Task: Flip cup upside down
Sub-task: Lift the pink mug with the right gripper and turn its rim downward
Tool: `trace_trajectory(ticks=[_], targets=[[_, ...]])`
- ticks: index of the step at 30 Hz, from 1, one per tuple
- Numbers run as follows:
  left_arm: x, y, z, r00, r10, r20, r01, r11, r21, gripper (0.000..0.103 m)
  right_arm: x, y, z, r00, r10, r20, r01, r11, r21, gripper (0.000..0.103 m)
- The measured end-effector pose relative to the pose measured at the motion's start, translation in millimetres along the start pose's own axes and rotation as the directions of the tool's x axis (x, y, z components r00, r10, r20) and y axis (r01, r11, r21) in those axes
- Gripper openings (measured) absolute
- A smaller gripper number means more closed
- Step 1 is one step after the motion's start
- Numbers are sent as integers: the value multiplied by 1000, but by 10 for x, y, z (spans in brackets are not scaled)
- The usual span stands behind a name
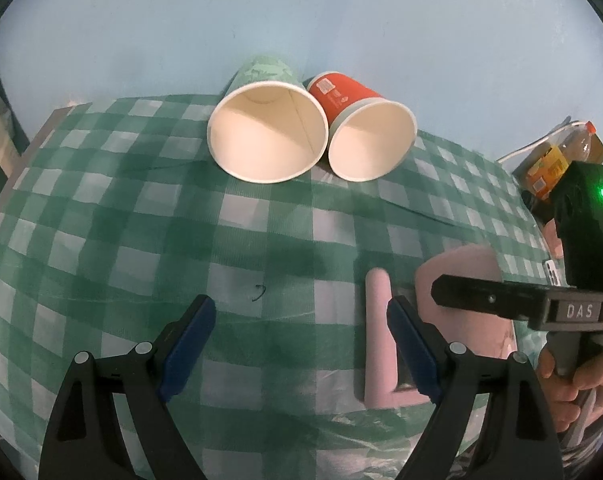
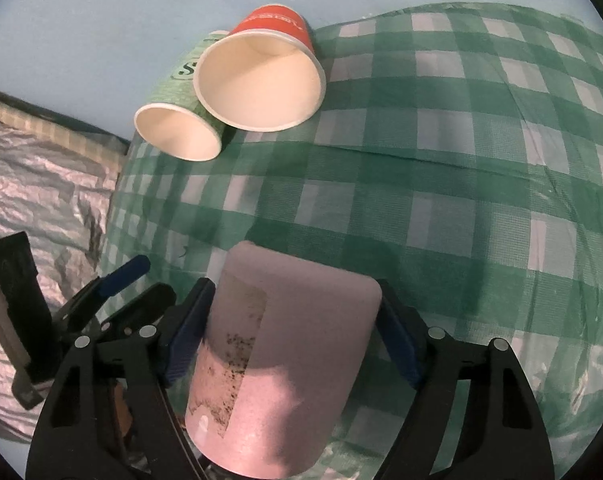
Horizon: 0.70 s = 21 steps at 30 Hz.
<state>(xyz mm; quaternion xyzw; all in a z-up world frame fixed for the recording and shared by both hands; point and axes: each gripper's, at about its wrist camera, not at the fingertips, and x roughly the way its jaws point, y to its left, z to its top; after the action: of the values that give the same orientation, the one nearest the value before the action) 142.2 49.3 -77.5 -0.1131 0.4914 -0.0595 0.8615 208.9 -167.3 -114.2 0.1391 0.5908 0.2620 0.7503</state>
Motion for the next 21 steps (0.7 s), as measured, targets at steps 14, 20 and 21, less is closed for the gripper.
trace_trajectory(ticks=[14,20,21], targets=[[-337,-21,-3,989,59,137,-53,997,-49,90,-496,413,-378,933,-53,355,160,946,-280,73],[-448,-22,-59,980,65,186,-50,995,-84,90,-557,666,-568,792,-131,596,386,863,-324,73],[-468,-22,-75,977,78,198,-61,994,-90,90,-554,685,-588,775,-133,617,406,854,-325,72]])
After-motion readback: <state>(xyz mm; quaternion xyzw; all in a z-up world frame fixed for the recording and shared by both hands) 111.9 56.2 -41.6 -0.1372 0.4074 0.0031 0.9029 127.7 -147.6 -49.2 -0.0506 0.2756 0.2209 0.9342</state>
